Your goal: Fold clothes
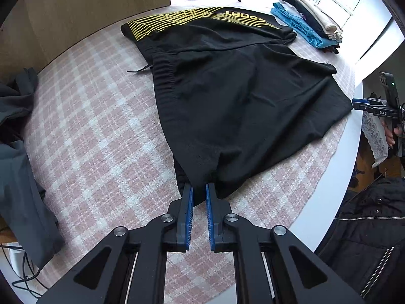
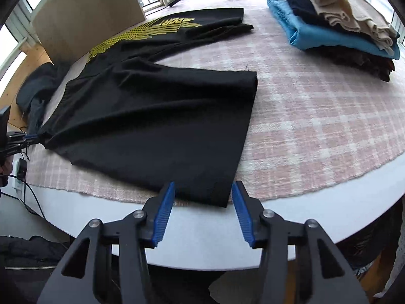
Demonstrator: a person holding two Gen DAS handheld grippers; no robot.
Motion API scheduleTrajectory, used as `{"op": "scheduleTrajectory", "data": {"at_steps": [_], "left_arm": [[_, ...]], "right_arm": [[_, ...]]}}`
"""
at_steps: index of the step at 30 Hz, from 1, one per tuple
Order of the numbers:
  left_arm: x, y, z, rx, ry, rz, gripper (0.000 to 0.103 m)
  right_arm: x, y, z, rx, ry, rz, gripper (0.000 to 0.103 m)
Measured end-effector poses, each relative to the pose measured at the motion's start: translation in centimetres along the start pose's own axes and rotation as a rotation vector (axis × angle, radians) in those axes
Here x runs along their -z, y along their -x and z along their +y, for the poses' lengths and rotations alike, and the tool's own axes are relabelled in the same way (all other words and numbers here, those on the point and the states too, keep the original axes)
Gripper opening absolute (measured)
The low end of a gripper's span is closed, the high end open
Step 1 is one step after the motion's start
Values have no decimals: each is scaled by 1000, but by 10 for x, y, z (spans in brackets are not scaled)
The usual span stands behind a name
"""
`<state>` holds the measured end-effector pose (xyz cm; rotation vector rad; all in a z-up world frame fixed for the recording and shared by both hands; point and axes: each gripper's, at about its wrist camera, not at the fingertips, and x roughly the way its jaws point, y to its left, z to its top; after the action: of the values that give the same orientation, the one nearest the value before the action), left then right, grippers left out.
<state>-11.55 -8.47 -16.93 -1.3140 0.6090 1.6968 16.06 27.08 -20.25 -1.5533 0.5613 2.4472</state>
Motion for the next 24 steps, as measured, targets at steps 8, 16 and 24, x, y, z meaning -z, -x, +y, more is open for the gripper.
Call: {"op": "scheduleTrajectory", "data": {"at_steps": [8, 16, 24], "left_arm": [[1, 9, -5, 15, 17, -24, 6], [13, 30, -14, 60, 11, -31, 6], [13, 20, 9, 16, 65, 71, 7]], "right_arm": [[3, 13, -3, -48, -21, -29, 3], [7, 83, -26, -65, -74, -108, 3], [-7, 67, -33, -5, -65, 5, 6]]}}
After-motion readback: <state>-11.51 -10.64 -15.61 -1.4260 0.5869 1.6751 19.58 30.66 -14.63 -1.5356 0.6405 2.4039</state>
